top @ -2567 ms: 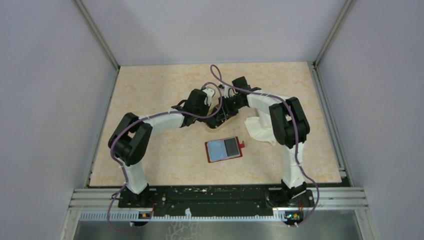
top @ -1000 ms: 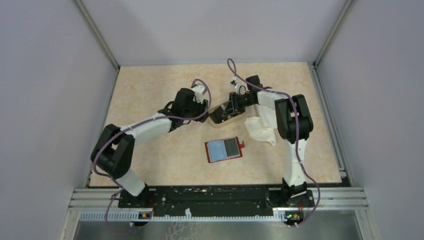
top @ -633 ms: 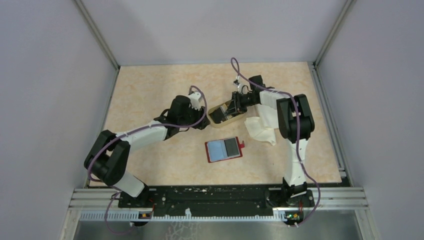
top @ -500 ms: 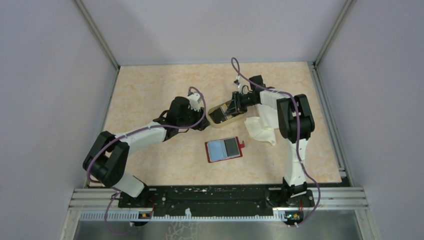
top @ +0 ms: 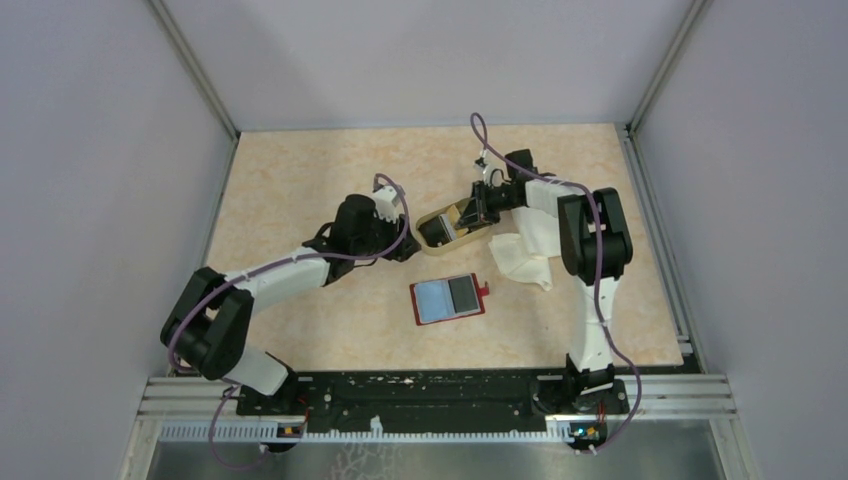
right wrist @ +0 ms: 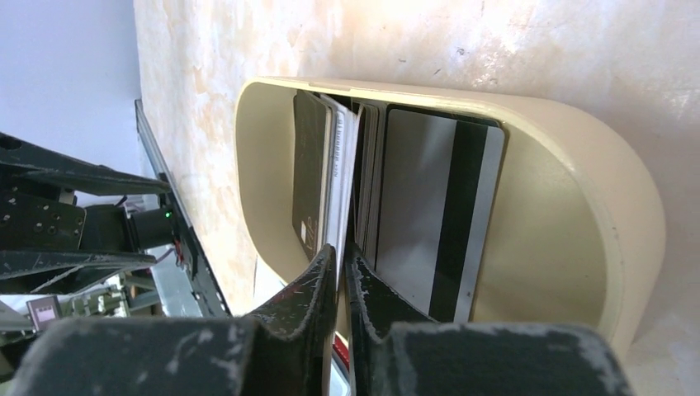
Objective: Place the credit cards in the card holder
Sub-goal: Pick up the credit card from the storage box.
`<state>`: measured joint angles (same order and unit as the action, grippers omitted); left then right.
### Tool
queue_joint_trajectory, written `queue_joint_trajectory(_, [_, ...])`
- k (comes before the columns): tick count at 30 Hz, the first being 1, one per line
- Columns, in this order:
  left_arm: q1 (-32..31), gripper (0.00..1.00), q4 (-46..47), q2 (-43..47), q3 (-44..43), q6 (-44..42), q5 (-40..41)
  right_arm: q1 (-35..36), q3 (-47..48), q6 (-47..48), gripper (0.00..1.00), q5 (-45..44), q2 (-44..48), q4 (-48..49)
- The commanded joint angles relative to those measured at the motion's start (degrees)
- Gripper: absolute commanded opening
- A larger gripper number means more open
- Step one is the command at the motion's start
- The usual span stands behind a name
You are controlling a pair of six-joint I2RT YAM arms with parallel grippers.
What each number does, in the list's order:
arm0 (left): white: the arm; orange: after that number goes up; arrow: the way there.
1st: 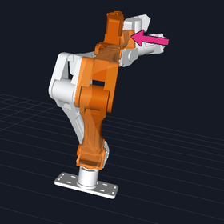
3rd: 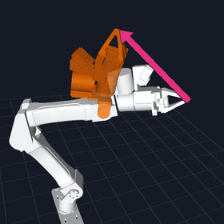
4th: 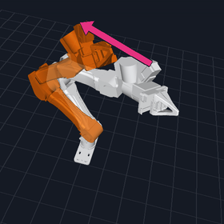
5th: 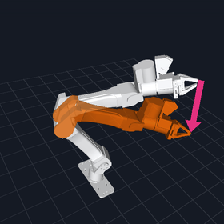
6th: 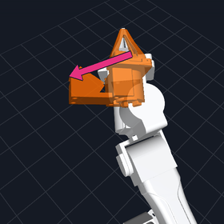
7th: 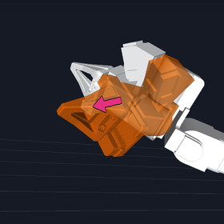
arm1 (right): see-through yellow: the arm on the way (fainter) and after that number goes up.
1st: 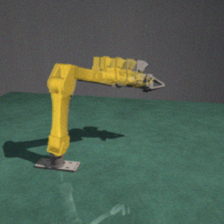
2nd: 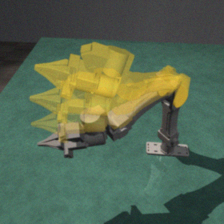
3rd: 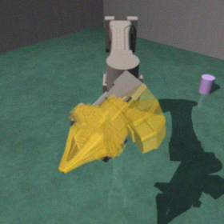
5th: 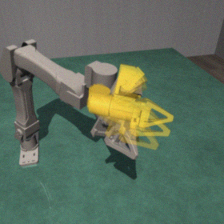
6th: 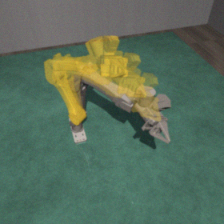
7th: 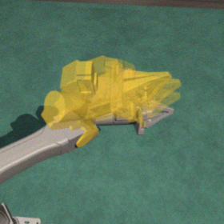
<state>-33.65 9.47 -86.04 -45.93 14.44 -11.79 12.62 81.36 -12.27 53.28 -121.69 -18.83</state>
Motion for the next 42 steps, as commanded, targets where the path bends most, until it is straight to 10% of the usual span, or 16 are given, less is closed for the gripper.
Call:
queue_joint_trajectory(1, [0.20,0.53,1.99,2.69,0.50,0.92,-1.74,-0.23,-0.36,0.11,0.05,-1.41,3.21,1.76])
queue_joint_trajectory(10, [0.50,0.58,6.13,8.28,3.87,3.39,-4.33,-0.30,-0.94,4.34,0.00,-11.05,9.43,0.78])
queue_joint_trajectory(17, [1.44,0.96,16.76,14.92,11.65,9.17,-6.79,-0.31,-0.71,8.59,0.00,-12.50,13.63,-0.83])
queue_joint_trajectory(31, [2.18,0.98,63.34,14.69,26.87,28.00,-26.99,-0.32,-3.75,16.30,0.00,15.11,29.36,-5.50])
queue_joint_trajectory(42, [-8.96,0.97,85.00,13.21,34.22,20.75,-13.77,-0.30,-29.05,-7.67,0.00,26.84,46.78,35.12])
